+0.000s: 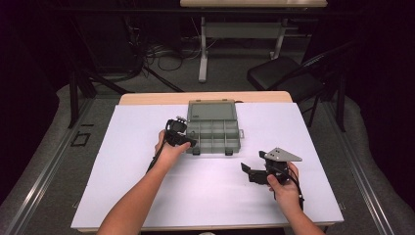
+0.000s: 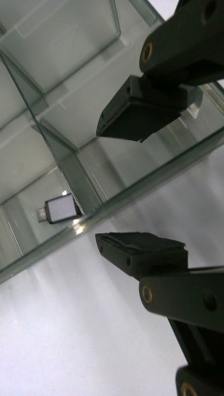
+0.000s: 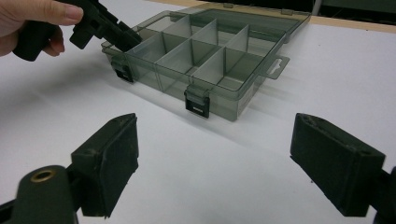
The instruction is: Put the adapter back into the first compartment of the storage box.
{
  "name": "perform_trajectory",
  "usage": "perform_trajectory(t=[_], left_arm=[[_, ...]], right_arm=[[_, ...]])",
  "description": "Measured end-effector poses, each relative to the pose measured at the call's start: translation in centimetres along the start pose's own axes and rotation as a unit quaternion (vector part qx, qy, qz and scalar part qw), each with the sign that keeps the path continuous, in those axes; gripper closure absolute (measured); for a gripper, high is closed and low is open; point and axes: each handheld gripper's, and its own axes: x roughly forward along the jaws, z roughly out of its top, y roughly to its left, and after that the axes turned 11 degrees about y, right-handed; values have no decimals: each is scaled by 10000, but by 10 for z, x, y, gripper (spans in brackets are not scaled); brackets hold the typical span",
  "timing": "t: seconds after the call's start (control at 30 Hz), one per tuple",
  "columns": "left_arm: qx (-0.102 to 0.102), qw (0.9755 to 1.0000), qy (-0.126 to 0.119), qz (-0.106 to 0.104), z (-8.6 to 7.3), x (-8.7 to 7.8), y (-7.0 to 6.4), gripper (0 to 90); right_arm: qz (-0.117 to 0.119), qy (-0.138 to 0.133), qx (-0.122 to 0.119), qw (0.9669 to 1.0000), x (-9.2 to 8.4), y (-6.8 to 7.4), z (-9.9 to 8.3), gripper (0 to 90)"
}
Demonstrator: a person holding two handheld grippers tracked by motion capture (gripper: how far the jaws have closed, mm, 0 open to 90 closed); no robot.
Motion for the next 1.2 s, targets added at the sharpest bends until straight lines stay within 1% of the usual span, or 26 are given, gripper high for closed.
perform_trajectory(t=[0.13,0.17,0.27,0.3,0.37,0.43,0.57,0.73,0.9,0.93,1.07,1.13,1.17,1.2], left_arm=[[-5,10000,5,34,-2,1,1,472],[25,10000,11,27,-2,2,1,488],[121,9999,24,118,-2,2,-1,504],[172,9997,42,136,-2,2,-2,520],[206,9996,30,183,-2,2,-3,532],[237,9995,17,187,-2,3,-3,541],[236,9996,-34,177,-3,3,-3,547],[194,9996,-60,177,-3,3,-2,557],[225,9995,-99,203,-5,3,-1,578],[233,9995,-101,185,-5,3,-1,582],[239,9994,-123,201,-5,3,-1,593],[251,9993,-149,213,-6,3,0,596],[264,9994,-148,179,-6,3,0,597],[259,9993,-170,207,-7,3,0,597]], right_arm=[[-6,-2,10,10000,0,0,0,153],[-7,1,3,10000,0,0,0,153],[-13,12,-19,10000,2,-1,0,153],[-8,38,7,10000,2,-2,-1,153],[5,27,77,10000,2,-3,0,153],[5,5,127,9999,2,-5,1,153],[-19,-26,185,9998,4,-8,7,153],[-95,-27,174,9998,8,-15,19,153],[-157,-16,166,9997,16,-22,36,155],[-139,1,182,9997,18,-22,40,155],[-139,70,122,9998,26,-23,54,155],[-145,161,81,9997,30,-23,60,155],[-167,181,72,9997,32,-24,62,156],[-164,184,64,9997,34,-25,65,156]])
